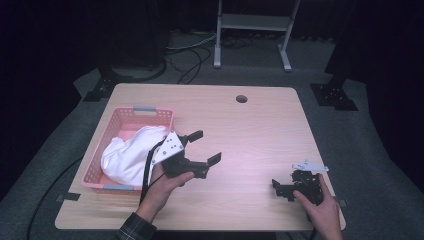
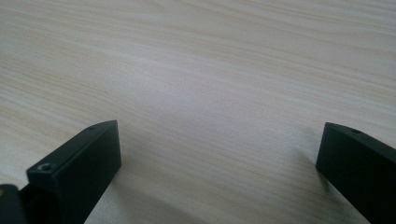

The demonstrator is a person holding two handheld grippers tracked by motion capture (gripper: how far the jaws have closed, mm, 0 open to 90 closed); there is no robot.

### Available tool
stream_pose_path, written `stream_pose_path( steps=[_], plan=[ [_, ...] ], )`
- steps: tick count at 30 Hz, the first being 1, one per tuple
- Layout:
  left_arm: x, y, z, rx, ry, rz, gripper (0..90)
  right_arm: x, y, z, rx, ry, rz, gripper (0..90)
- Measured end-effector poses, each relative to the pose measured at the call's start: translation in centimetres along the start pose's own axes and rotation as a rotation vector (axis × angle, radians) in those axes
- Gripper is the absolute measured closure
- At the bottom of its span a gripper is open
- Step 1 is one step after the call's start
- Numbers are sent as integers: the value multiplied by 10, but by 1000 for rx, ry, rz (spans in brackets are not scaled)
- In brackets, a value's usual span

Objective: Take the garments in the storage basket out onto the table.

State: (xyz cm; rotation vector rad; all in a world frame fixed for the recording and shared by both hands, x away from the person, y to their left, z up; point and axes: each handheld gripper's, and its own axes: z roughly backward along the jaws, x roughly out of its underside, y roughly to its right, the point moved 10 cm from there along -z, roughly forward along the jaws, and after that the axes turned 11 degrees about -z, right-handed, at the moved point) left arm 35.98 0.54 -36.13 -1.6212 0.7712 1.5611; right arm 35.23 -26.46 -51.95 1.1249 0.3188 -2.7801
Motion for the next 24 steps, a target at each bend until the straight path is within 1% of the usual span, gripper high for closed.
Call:
stream_pose_path(
  steps=[1, 2, 4, 6, 8, 9, 10, 13, 17, 24],
  plan=[
    [-2, -1, 0, 4, -2, 8, 84, 0, 0, 0, 0, 0, 0, 0],
    [-3, -2, 1, 4, -7, 5, 84, 0, 0, 0, -1, 1, 0, 0],
    [-5, -3, 2, 5, 1, 13, 84, 0, 0, 0, -1, 1, -1, 0],
    [-5, -3, 3, 1, 2, 9, 84, 0, 0, 0, -1, 1, 0, 0],
    [-6, -3, 4, 7, 2, 14, 84, 0, 0, 0, -1, 1, 0, 0],
    [-7, -3, 4, 7, -2, 11, 84, 0, 0, 0, -1, 1, -1, 0],
    [-10, -4, 5, 9, 4, 0, 84, 0, 0, 0, -1, 1, 0, 0],
    [-14, -6, 8, 7, -4, -6, 84, 0, 0, 0, 0, 0, 0, 0],
    [-19, -9, 12, 5, 2, -8, 84, 0, 0, 0, -1, 0, 0, 0],
    [-28, -11, 15, 14, -2, -20, 83, 0, 0, 0, -1, 0, -1, 0]
  ],
)
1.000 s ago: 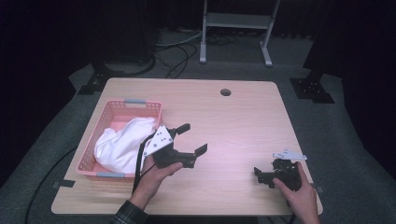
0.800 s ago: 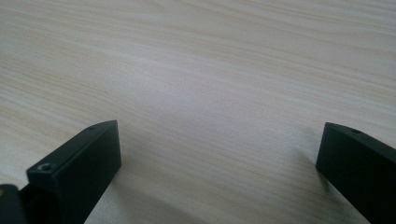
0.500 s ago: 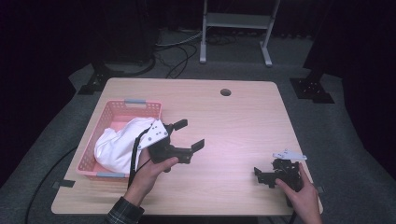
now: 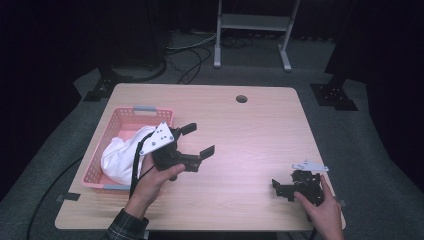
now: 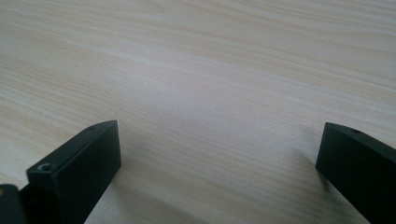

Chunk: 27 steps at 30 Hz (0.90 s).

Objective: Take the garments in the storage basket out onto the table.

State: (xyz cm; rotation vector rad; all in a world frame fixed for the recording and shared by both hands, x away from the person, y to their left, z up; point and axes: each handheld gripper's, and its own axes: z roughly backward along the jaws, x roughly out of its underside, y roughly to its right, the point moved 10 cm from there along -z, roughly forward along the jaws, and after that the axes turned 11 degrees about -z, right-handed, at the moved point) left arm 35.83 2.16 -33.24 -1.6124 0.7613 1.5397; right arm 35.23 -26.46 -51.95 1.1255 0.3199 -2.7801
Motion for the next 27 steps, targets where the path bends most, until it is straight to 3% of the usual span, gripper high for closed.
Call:
stream_pose_path(
  steps=[27],
  plan=[
    [-21, -21, 25, 2, -12, -4, 83, 0, 0, 0, 0, 0, -1, 0]
  ],
)
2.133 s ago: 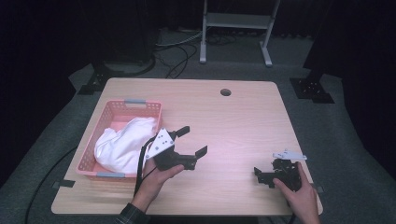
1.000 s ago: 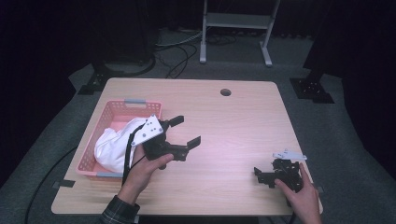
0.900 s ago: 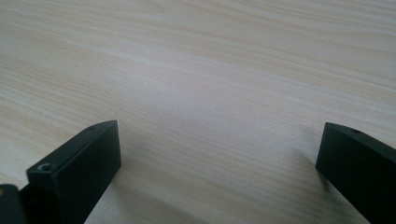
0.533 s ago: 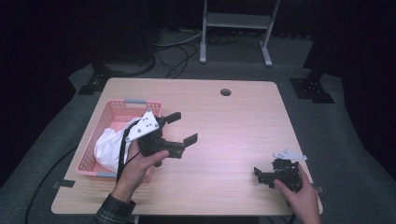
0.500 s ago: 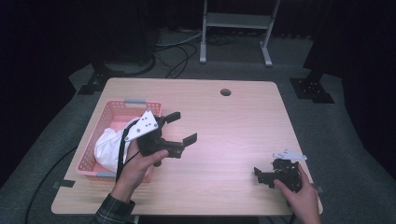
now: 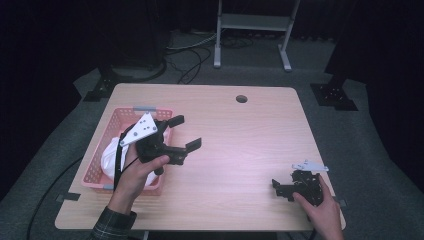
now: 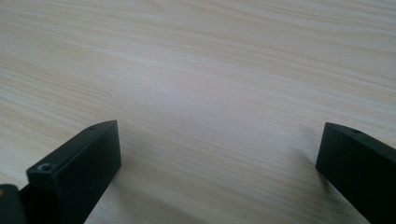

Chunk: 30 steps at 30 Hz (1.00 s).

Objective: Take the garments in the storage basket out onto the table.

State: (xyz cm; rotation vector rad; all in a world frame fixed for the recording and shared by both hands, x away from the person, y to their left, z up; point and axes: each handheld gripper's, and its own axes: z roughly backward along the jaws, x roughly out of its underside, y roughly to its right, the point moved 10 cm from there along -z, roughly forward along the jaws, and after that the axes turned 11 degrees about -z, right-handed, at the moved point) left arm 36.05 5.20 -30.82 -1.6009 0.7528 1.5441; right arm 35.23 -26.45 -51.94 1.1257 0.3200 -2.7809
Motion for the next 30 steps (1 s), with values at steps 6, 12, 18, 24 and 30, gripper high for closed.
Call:
stream_pose_path(
  steps=[6, 12, 18, 24, 30],
  plan=[
    [-4, -3, 6, 3, -2, -5, 83, 0, 0, 0, 0, 0, 0, 0],
    [-4, -9, 13, 2, -13, -7, 83, 0, 0, 0, 0, 0, 0, 0],
    [-4, -12, 18, 13, -26, -15, 83, 0, 0, 0, 0, 0, 0, 0],
    [-4, -16, 23, 8, -29, -16, 83, 0, 0, 0, 0, 0, 0, 0],
    [-1, -21, 27, 10, -44, -17, 83, 0, 0, 0, 0, 1, 1, 0]
  ],
)
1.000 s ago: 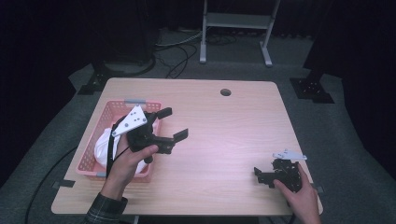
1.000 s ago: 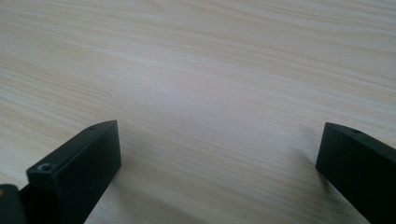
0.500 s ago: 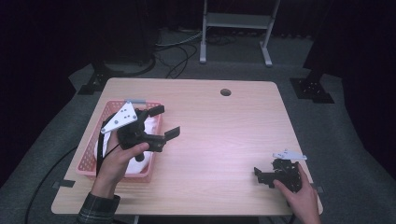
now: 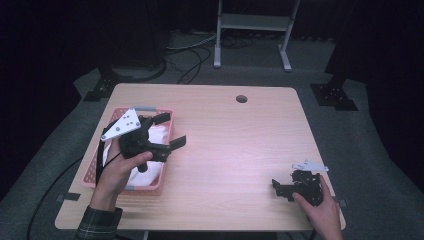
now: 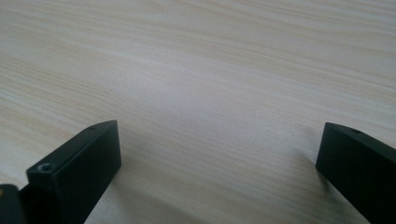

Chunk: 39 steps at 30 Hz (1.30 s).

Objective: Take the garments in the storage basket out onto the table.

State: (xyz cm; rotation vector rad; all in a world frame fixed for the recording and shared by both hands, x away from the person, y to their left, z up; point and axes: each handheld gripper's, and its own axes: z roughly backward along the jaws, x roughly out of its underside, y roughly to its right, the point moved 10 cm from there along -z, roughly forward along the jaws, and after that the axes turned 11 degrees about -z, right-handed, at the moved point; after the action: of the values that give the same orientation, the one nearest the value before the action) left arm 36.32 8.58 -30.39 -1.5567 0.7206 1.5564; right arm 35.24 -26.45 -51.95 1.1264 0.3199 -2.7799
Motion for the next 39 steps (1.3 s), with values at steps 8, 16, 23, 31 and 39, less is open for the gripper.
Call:
stream_pose_path(
  steps=[8, 16, 23, 31, 39],
  plan=[
    [0, -8, 9, -12, -1, 3, 83, 0, 0, 0, 0, 0, 0, 0],
    [1, -15, 19, -21, -8, 3, 83, 0, 0, 0, 0, 0, 0, 0],
    [6, -21, 26, -19, -24, -11, 83, 0, 0, 0, 0, 0, 0, 0],
    [9, -30, 35, -37, -30, -2, 83, 0, 0, 0, 0, 0, 0, 0],
    [12, -40, 46, -62, -37, 1, 83, 0, 0, 0, 0, -1, 1, 0]
  ],
)
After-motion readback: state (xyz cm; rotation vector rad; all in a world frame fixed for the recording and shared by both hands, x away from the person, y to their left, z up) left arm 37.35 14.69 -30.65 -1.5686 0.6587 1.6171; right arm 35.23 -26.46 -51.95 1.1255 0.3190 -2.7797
